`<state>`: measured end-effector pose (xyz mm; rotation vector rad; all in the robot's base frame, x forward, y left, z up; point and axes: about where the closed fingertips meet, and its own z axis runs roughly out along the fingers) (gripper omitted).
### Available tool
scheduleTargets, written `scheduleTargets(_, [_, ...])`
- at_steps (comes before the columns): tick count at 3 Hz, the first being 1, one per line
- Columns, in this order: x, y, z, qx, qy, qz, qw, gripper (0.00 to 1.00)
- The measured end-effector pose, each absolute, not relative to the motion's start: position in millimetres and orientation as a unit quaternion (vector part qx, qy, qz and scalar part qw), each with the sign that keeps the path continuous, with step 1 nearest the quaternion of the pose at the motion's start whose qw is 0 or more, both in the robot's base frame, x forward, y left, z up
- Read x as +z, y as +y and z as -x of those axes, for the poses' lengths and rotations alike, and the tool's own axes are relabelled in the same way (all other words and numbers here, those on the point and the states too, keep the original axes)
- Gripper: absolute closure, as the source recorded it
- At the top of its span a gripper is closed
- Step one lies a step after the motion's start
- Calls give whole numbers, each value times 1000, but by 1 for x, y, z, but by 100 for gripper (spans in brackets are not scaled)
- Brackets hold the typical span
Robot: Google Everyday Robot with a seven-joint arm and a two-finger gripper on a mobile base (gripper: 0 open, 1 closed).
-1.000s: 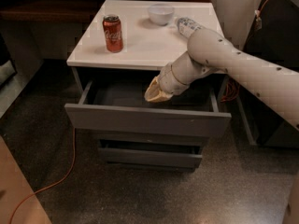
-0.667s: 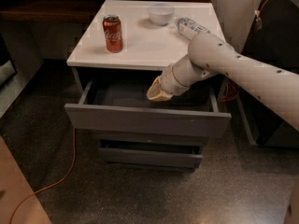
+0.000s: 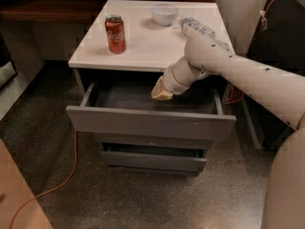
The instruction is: Place coke can into top drawer
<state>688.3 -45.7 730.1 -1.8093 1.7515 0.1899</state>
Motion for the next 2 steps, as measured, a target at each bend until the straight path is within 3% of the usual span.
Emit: scheduleTargets(2, [677,-44,-700,83,686,674,262,100])
